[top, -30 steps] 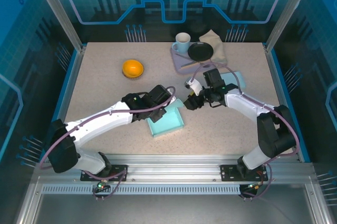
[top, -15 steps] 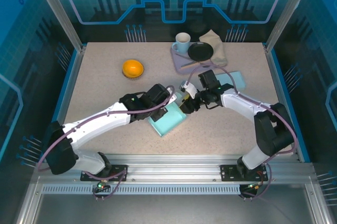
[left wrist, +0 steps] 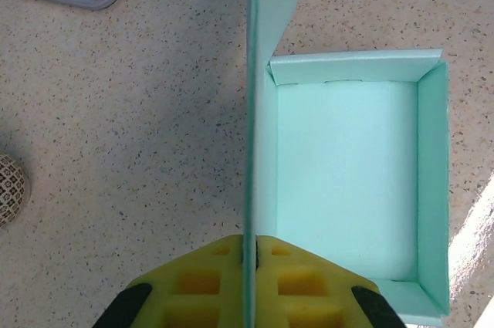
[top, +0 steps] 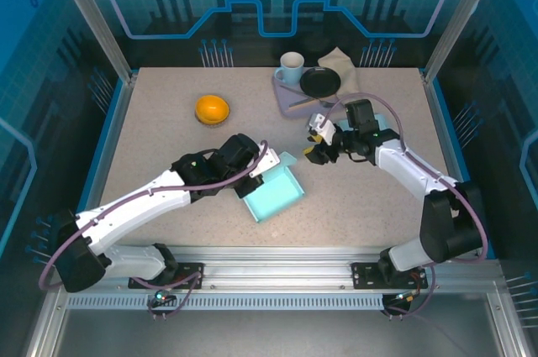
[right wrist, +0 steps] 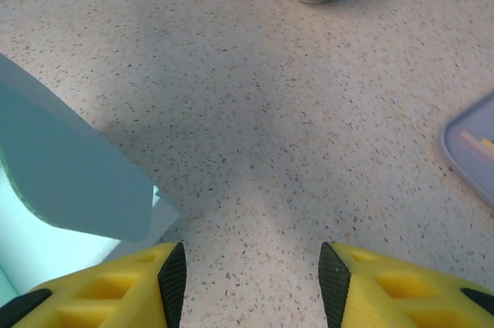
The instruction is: Fold the paper box
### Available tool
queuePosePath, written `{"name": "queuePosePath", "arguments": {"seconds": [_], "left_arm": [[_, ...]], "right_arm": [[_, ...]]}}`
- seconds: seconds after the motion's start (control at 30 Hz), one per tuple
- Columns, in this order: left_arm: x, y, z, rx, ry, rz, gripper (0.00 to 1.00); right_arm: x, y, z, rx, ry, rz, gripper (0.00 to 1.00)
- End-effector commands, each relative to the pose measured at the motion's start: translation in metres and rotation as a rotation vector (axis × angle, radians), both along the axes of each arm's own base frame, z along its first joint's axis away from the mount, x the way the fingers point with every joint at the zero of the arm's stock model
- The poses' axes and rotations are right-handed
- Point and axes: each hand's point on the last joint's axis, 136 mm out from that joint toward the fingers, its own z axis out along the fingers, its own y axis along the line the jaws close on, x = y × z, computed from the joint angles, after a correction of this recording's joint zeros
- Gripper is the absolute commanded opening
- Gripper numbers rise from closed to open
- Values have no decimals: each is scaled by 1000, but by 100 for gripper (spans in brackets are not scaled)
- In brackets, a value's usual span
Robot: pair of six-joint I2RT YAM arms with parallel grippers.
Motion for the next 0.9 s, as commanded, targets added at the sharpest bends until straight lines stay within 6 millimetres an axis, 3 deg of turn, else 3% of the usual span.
{"name": "queuePosePath", "arguments": {"seconds": [0.0, 0.23, 0.4, 0.57, 0.87], "left_arm": [[-6, -3, 10, -38, -10, -44, 0], [-6, -6, 17, -61, -20, -47, 0], [-9, -8, 19, -75, -11, -62, 0], [-34, -24, 28, -156, 1, -208, 0], [-48, -27, 34, -163, 3, -296, 0]], "right_arm": [[-11, 20, 3, 5, -30, 119, 51], [-35, 44, -5, 21, 8, 233, 51], [-49, 56, 6, 90, 11, 304, 51], [-58, 66, 18, 121, -19, 358, 51], [-90, 81, 51, 218, -61, 511, 51]]}}
